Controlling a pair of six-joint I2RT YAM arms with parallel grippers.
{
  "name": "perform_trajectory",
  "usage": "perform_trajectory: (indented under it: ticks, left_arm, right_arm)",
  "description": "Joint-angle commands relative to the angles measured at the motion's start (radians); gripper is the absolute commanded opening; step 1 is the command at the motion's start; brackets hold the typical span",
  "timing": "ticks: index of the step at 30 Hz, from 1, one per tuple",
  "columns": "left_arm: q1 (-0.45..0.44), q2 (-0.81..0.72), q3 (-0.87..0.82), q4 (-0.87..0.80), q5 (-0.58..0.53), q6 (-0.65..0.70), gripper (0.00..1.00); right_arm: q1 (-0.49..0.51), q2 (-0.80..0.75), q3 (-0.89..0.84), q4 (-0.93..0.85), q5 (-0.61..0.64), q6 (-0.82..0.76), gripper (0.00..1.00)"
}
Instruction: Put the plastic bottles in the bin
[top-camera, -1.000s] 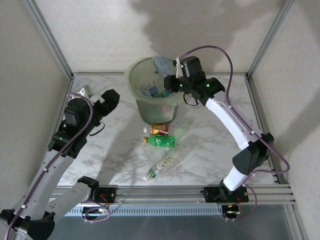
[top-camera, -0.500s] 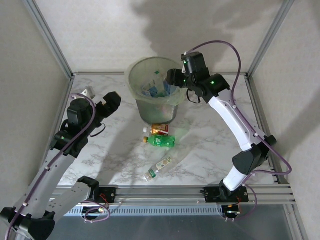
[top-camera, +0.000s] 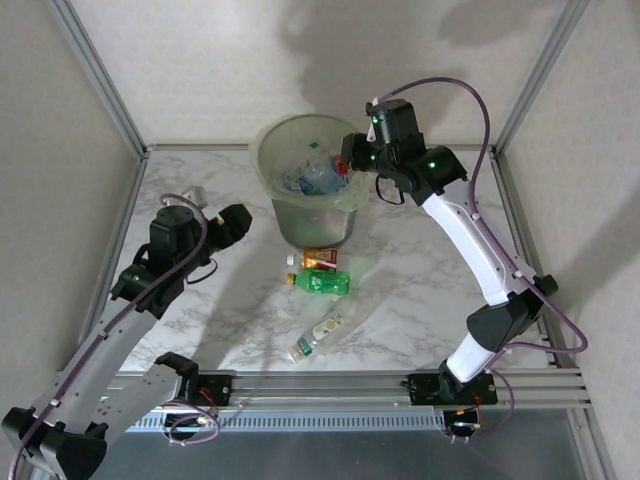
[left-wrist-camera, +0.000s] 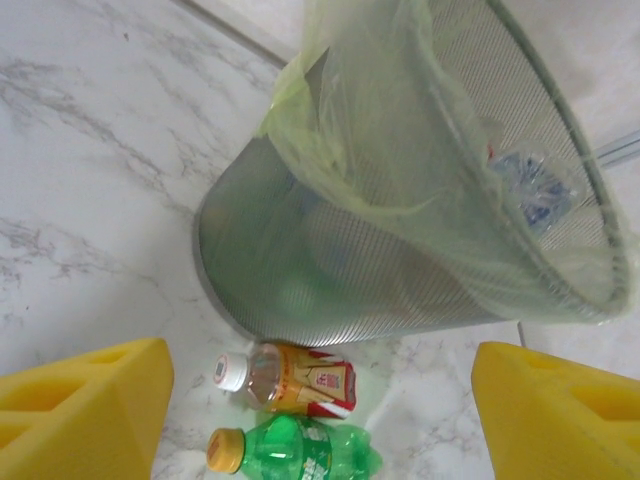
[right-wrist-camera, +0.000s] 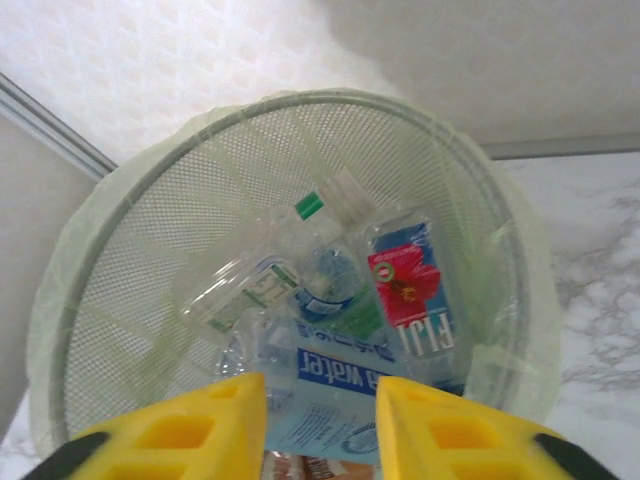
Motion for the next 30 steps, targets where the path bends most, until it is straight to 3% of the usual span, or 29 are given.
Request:
perform_trajectory:
  ticks: [1,15,23,30]
  left_arm:
    - [-0.019,-0.034,-0.014,-0.014,0.027,0.030,0.76]
    - [-0.337,0.044,-0.056,-0.049,-0.094,0.133,0.74]
    - [-0.576,0.164,-0.070,-0.075,-0.168,0.247,0.81]
    - [-0.693,0.274,-0.069,-0.062,-0.167,0.328,0.88]
  right_arm:
    - [0.038,0.029,0.039,-0.023,-0.030,-0.014,0.33]
    - [0.085,0.054,0.020,-0.010,0.012,0.017,0.33]
    - [0.054,-0.180,-0.242,0.061,0.155,0.136,0.38]
    - [-0.036,-0.428,-0.548,0.073,0.198,0.270,0.56]
